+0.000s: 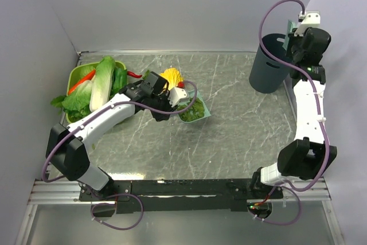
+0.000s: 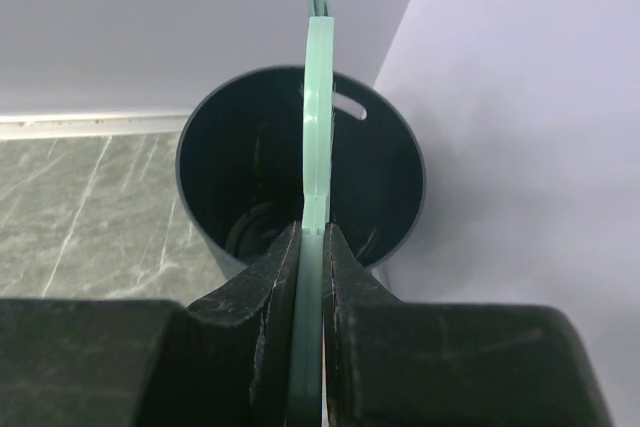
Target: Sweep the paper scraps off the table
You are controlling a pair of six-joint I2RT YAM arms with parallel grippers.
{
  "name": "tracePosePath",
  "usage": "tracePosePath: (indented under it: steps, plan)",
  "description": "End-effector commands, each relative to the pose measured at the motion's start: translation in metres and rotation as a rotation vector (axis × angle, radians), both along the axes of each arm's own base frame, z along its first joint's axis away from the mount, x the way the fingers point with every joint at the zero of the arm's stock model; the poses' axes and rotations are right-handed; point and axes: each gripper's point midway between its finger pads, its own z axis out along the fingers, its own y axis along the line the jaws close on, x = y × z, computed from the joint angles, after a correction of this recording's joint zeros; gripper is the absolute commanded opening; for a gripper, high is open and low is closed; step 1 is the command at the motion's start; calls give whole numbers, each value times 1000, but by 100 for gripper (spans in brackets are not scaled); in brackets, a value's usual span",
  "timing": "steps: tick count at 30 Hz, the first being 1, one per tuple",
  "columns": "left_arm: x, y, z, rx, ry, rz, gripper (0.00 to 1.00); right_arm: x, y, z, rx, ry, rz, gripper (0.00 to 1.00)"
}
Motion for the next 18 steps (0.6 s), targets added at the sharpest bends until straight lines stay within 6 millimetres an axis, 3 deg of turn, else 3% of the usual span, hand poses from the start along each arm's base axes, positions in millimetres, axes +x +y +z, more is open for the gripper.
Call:
tracePosePath:
  steps: [1, 18]
  plan:
    - [5, -6, 16, -30, -31, -28, 1, 18, -4, -1, 22, -56, 23, 0]
    - [9, -11, 12, -30, -23, -38, 1, 28, -4, -63, 54, 81, 52, 0]
